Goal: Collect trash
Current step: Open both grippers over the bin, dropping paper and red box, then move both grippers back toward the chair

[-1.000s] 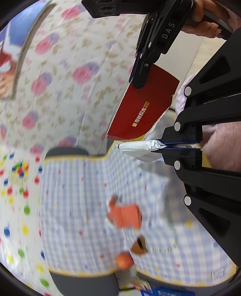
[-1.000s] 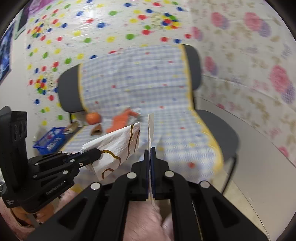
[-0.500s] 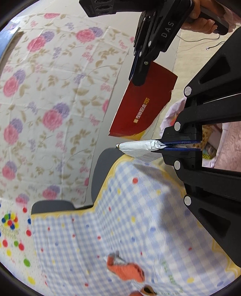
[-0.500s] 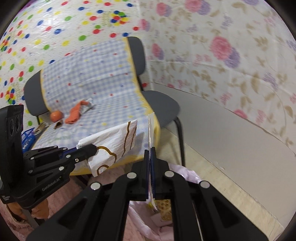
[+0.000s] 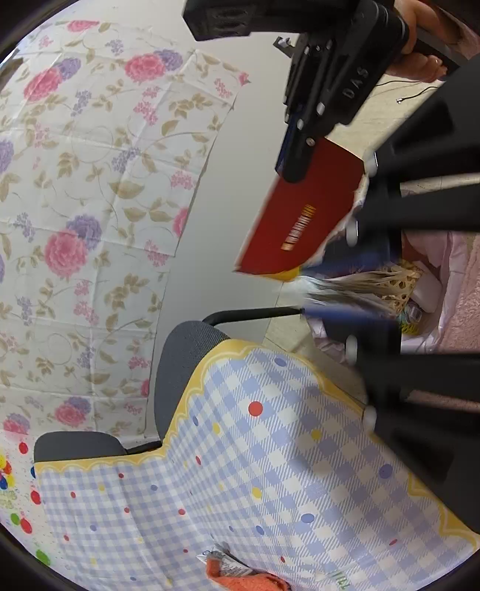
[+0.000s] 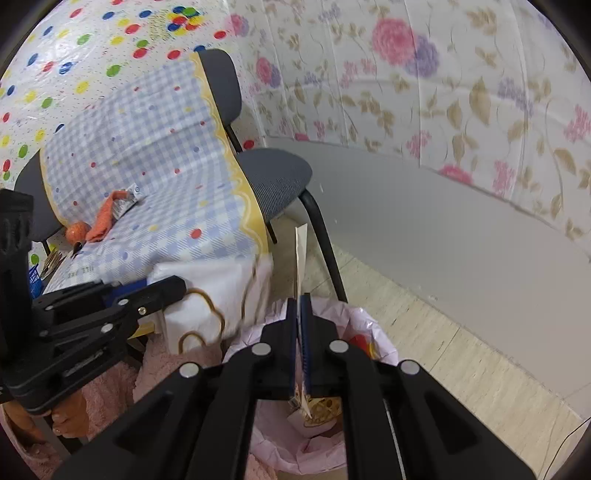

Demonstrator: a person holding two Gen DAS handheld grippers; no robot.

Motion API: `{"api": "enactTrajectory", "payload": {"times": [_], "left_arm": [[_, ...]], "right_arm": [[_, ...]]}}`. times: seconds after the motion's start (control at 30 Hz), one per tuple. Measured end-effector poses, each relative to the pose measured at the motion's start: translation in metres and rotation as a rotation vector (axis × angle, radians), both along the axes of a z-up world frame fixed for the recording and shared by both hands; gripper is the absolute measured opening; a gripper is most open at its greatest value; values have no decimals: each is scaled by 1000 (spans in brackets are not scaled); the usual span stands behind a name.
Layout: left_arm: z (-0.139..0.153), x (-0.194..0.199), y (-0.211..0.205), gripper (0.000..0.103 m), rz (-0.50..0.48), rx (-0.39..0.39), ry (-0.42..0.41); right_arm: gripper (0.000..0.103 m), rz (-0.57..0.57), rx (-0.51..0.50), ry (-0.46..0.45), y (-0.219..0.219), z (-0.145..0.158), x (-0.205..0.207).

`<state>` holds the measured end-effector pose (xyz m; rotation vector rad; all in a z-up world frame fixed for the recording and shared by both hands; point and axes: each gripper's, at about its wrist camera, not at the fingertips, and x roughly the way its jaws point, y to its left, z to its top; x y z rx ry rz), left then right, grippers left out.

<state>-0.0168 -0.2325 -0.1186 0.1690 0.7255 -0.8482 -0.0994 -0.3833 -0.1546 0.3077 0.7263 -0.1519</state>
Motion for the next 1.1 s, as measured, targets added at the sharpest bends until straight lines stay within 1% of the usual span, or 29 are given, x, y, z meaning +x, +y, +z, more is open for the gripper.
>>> {"api": "enactTrajectory", "payload": {"times": [0.03,0.07,0.17,0.33,0.43,0.57,0.6,0.67,0.7,0.77,0.87,1.0,1.1], "left_arm": [[0,1,2,52,10,-3,-2],[0,3,5,54,27,-7,-6],[2,7,16,56,69,-3,-22],[8,10,46,57,155,-13,-33],[11,10,63,57,192,-14,-36],[16,9,84,58,228,-38,-37],[17,8,88,58,235,-41,-42],[19,7,96,58,246,-43,-54],[20,7,100,58,252,-43,-59],[21,8,107,62,271,-46,-63],[22,13,121,62,309,-49,-70],[20,23,143,62,378,-44,-68],[17,34,164,62,444,-37,-56]], "right_arm": [[27,-1,7,12,-1,-4,2],[37,-2,6,14,-1,-4,3],[37,0,-17,13,0,0,3],[37,9,-40,-19,4,16,6],[37,37,-46,-29,14,22,11],[37,83,-35,-49,30,30,17],[38,90,-35,-59,34,33,18],[44,99,-41,-81,40,39,21],[44,104,-46,-91,43,42,24],[45,110,-50,-102,47,46,27],[50,124,-59,-105,54,52,38],[50,158,-74,-112,69,57,55],[51,207,-87,-109,88,60,76]]}}
